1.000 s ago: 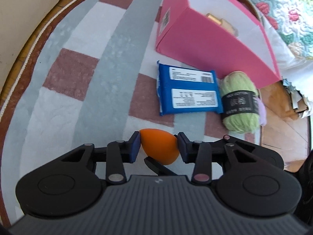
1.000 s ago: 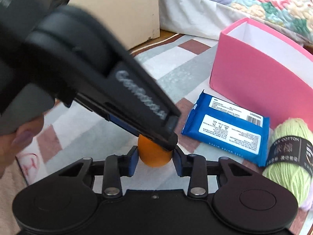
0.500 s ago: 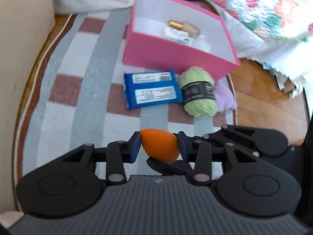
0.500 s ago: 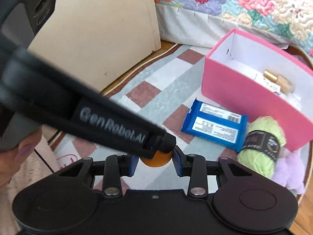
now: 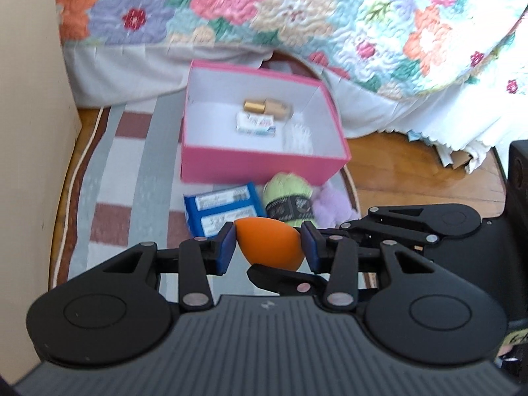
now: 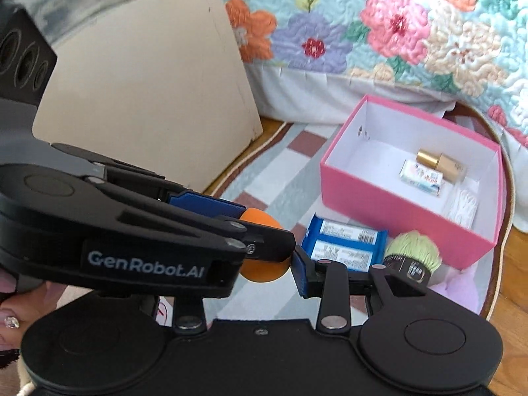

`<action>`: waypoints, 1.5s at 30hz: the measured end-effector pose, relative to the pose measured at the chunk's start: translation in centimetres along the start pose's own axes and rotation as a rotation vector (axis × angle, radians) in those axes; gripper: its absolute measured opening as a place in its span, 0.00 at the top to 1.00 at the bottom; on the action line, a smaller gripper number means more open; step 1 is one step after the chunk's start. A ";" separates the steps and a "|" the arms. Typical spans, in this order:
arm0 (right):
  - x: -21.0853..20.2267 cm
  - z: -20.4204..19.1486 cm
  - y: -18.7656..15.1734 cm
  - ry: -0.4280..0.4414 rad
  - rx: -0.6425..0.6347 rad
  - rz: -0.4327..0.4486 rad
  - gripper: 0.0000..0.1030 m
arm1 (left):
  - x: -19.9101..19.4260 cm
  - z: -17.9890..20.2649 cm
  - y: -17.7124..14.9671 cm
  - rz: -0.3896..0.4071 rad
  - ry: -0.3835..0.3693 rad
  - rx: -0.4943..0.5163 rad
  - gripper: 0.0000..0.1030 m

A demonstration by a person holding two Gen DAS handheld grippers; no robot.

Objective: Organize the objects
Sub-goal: 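Carry the sponge with the left tool into the pink box and open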

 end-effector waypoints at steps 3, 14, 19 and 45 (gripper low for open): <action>-0.5 0.7 1.3 0.000 -0.005 0.018 0.59 | -0.1 0.6 1.5 0.024 -0.007 0.014 0.60; -0.3 5.6 6.6 -0.059 -0.078 0.075 0.59 | 3.8 2.2 7.8 0.084 -0.047 0.035 0.60; 1.7 9.2 8.3 -0.102 -0.086 0.077 0.59 | 8.7 2.4 10.1 0.082 -0.064 0.044 0.60; 18.6 27.5 6.7 -0.344 0.198 -0.062 0.60 | 35.2 -0.4 10.9 -0.090 -0.156 -0.218 0.62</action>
Point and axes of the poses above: each gripper's, at about its wrist camera, not at the fingertips, and x roughly the way its jaws point, z to its right, y to its top, the point moved 3 cm from there along x, roughly the way its jaws point, and after that the axes turned 8 degrees about z, right-handed, at the moved point
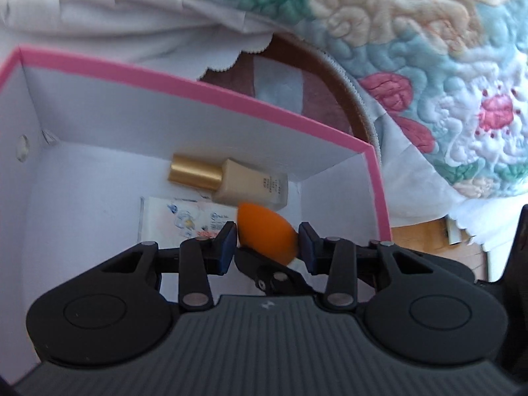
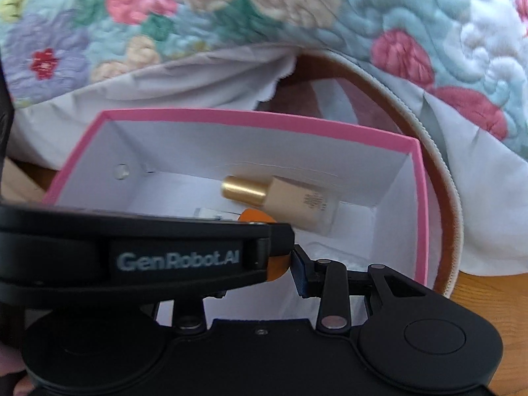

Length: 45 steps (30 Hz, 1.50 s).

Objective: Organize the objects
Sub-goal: 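Carry the sponge with the left tool into the pink box and open, then lift the left tool out of the pink box toward the blue tissue pack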

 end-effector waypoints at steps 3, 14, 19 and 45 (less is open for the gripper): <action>0.6 -0.1 -0.1 -0.035 -0.018 0.002 0.60 | 0.5 -0.2 -0.2 -0.003 0.009 0.004 0.63; 0.8 0.6 -1.1 0.032 -0.034 -0.010 0.50 | 2.2 -0.2 -0.5 -0.038 0.082 0.039 0.67; 0.2 1.0 -1.8 0.042 -0.057 0.021 0.73 | 2.5 0.8 -0.7 -0.031 0.113 0.084 0.68; -9.5 -2.2 -3.9 0.086 -0.104 0.113 0.58 | -12.6 2.2 -3.2 -0.038 0.341 0.286 0.41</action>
Point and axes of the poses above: each gripper's, at about its wrist camera, not at the fingertips, and x roughly the way its jaws point, z to its right, y to its top, the point moved 3 cm from there along x, roughly the way its jaws point, and after that the axes turned 8 degrees about z, right-handed, at the moved point
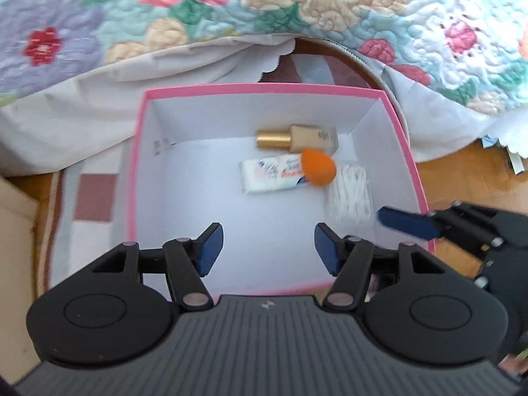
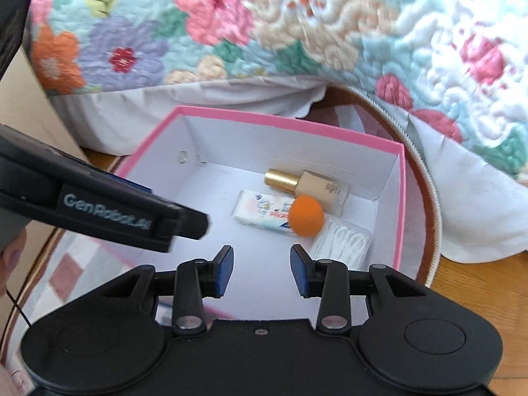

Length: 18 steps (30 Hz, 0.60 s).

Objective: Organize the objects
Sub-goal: 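Lift the left tool out of the pink box toward the blue tissue pack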

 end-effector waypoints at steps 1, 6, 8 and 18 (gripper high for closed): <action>-0.6 -0.3 0.0 0.000 -0.002 -0.003 0.58 | -1.2 -0.5 -0.4 0.000 0.010 -0.003 0.41; -4.9 -1.3 -0.1 0.011 -0.011 -0.005 0.56 | -5.8 -1.6 -1.6 0.003 0.006 -0.027 0.41; -6.6 -1.7 -0.1 0.019 -0.016 -0.002 0.52 | -7.8 -1.7 -2.0 0.015 0.015 -0.020 0.40; -12.9 -5.1 0.4 0.051 -0.033 -0.049 0.47 | -15.9 -1.8 -3.7 0.083 0.077 0.050 0.36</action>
Point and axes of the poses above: each gripper's, at about its wrist camera, not at the fingertips, and x roughly the way its jaws point, z to its right, y to its top, the point moved 3 cm from there along x, roughly the way its jaws point, and after that the axes turned 8 degrees about z, right-handed, at the moved point
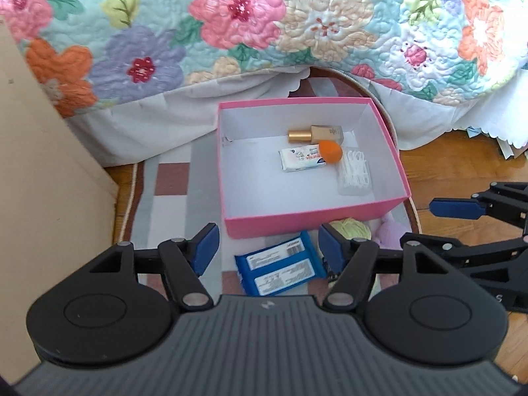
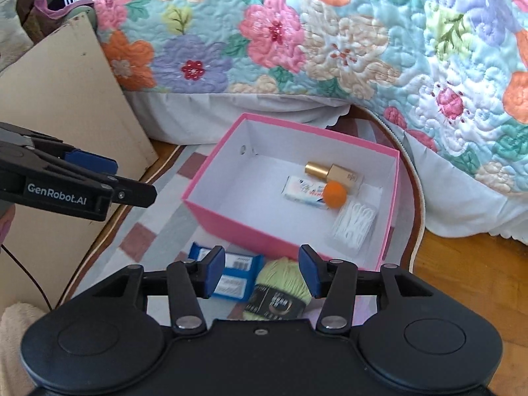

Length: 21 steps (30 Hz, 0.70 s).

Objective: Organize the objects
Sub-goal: 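Lift the left tool out of the pink box toward the blue tissue pack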

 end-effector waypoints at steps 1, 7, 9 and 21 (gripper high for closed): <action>-0.4 -0.3 0.0 -0.001 -0.006 -0.001 0.47 | -0.8 -0.1 -0.2 0.005 0.004 0.001 0.36; -3.5 -2.4 -0.5 0.022 -0.031 -0.003 0.45 | -4.3 0.0 -1.5 0.026 0.001 0.016 0.33; -4.6 -3.3 -0.8 0.019 -0.063 0.003 0.44 | -5.5 0.2 -2.1 0.039 -0.002 0.029 0.31; -8.3 -6.1 -2.8 0.031 -0.141 0.000 0.32 | -9.7 0.9 -5.4 0.065 -0.014 0.057 0.22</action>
Point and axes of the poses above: each gripper's, at about its wrist camera, not at the fingertips, and x roughly the way its jaws point, z to its right, y to its top, the point moved 3 cm from there along x, roughly the way its jaws point, and after that the axes turned 8 degrees about z, right-handed, at the moved point
